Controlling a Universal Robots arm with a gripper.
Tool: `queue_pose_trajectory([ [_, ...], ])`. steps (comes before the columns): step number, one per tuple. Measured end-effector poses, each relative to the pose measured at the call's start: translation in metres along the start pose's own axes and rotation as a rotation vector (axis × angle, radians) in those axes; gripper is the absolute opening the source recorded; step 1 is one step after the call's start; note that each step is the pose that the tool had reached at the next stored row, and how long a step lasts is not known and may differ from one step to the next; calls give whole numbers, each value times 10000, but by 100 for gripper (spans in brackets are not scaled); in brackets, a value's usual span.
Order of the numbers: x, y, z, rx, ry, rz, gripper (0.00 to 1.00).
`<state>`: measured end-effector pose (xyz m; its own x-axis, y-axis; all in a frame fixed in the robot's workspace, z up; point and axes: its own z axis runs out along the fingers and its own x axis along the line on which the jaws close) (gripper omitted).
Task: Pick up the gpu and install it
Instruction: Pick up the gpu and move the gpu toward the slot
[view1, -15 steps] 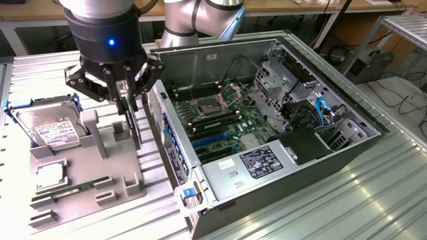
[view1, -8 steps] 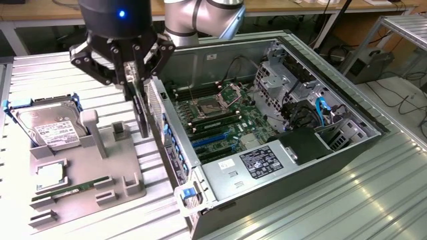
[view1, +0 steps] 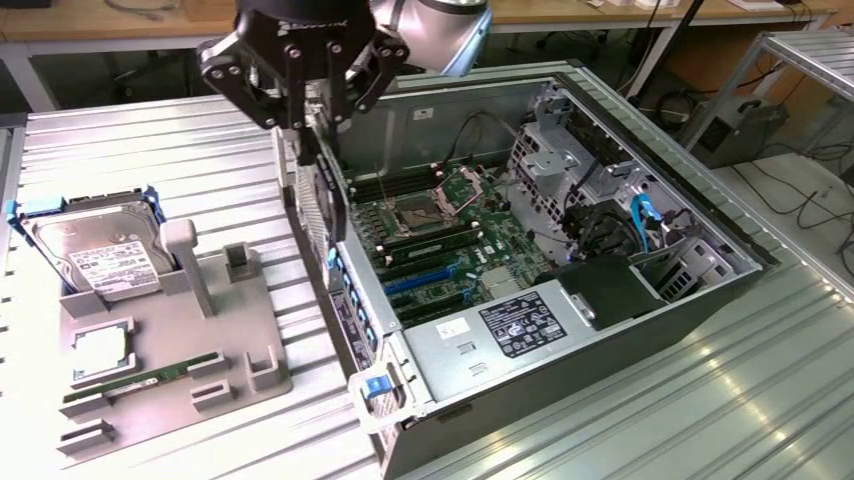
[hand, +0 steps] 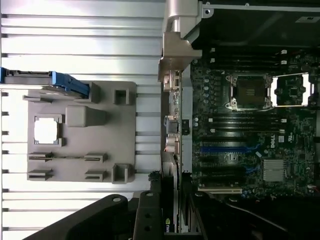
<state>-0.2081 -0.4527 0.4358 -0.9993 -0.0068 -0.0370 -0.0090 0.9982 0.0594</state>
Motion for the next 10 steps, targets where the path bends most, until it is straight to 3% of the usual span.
queue_pose_trajectory([
  [6, -396, -3, 4, -30, 21, 2, 26],
  [10, -582, -4, 23, -30, 41, 3, 26],
])
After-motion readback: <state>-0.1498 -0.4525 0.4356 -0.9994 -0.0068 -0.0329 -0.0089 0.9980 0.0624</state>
